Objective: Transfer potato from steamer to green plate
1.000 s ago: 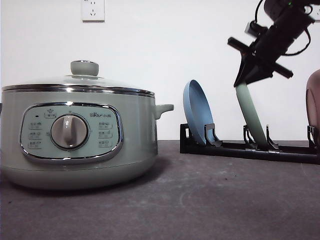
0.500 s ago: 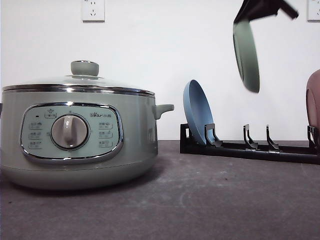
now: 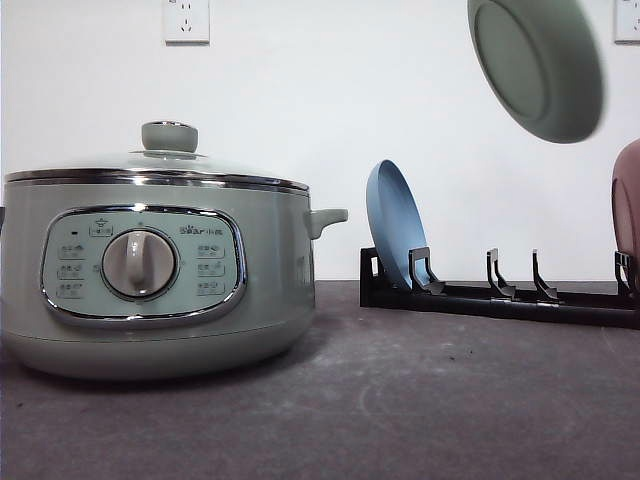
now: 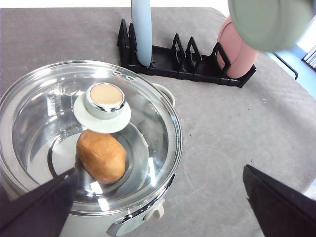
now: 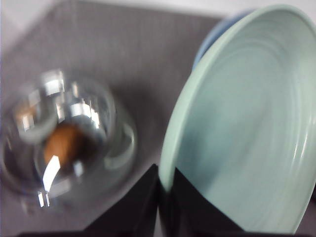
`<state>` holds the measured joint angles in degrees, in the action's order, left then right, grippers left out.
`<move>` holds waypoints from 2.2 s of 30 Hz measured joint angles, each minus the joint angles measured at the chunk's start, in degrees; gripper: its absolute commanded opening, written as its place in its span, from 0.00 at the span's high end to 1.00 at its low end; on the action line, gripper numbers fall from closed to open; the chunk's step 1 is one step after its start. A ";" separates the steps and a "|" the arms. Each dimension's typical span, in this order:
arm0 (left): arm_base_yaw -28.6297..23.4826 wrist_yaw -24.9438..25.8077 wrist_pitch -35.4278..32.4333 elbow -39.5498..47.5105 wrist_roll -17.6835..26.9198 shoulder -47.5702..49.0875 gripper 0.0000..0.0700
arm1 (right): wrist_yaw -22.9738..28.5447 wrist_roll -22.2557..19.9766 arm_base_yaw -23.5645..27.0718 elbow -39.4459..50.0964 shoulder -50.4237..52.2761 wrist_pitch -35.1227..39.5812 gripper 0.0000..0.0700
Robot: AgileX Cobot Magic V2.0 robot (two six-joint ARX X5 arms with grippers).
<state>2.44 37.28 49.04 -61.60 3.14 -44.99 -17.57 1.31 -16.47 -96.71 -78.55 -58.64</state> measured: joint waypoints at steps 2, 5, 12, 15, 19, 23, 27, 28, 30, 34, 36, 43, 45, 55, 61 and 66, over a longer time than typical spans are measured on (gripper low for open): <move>0.00 0.00 0.00 0.00 0.02 0.00 0.03 | 3.56 -2.16 -3.17 0.00 0.70 -4.17 0.99; 0.00 0.00 0.00 0.00 0.01 0.00 0.03 | 9.55 -4.23 -8.52 0.40 1.33 -8.76 0.99; 0.00 0.00 0.02 0.00 0.00 0.00 0.03 | 18.77 -5.56 -20.31 8.65 1.80 -10.73 0.99; 0.00 0.00 0.02 0.00 0.02 0.00 0.03 | 22.04 -5.37 -25.16 14.00 1.80 -10.51 0.99; 0.00 0.00 0.00 0.00 0.02 0.00 0.03 | 26.17 -4.60 -30.92 20.46 1.80 -7.90 0.99; 0.00 0.00 0.00 0.00 0.01 0.00 0.03 | 28.67 -3.60 -35.63 25.81 1.80 -4.86 0.99; 0.00 0.00 0.00 0.00 0.02 0.00 0.03 | 29.42 -2.77 -39.13 30.58 1.80 -1.71 0.99; 0.00 0.00 0.00 0.00 0.02 0.00 0.03 | 29.42 -2.62 -39.68 31.48 1.80 -1.00 0.99; 0.00 0.00 0.00 0.00 0.02 0.00 0.03 | 29.86 -2.30 -40.94 33.61 1.73 0.69 0.99; 0.00 0.00 0.00 0.00 0.00 0.00 0.03 | 32.18 -1.51 -42.91 36.38 0.71 3.31 0.99; 0.00 0.00 0.00 0.00 0.00 0.00 0.03 | 32.28 -1.37 -43.81 37.17 -0.60 4.21 0.99; 0.00 0.00 0.02 0.00 0.00 0.00 0.03 | 34.98 -1.03 -46.15 37.97 -7.41 7.60 0.99; 0.00 0.00 0.02 0.00 0.02 0.00 0.03 | 35.12 -0.85 -46.40 37.99 -9.16 7.91 0.99; 0.00 0.00 0.01 0.00 0.02 0.00 0.03 | 32.90 0.48 -46.71 38.70 -13.79 11.46 0.99; 0.00 0.00 0.02 0.00 0.00 0.00 0.03 | 29.63 1.98 -46.82 40.63 -14.67 12.55 0.43; 0.00 0.00 0.02 0.00 0.02 0.00 0.03 | 29.32 3.09 -46.91 40.83 -14.92 12.97 0.33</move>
<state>2.44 37.28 49.06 -61.60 3.16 -44.99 11.75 4.40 -63.37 -55.88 -93.47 -45.67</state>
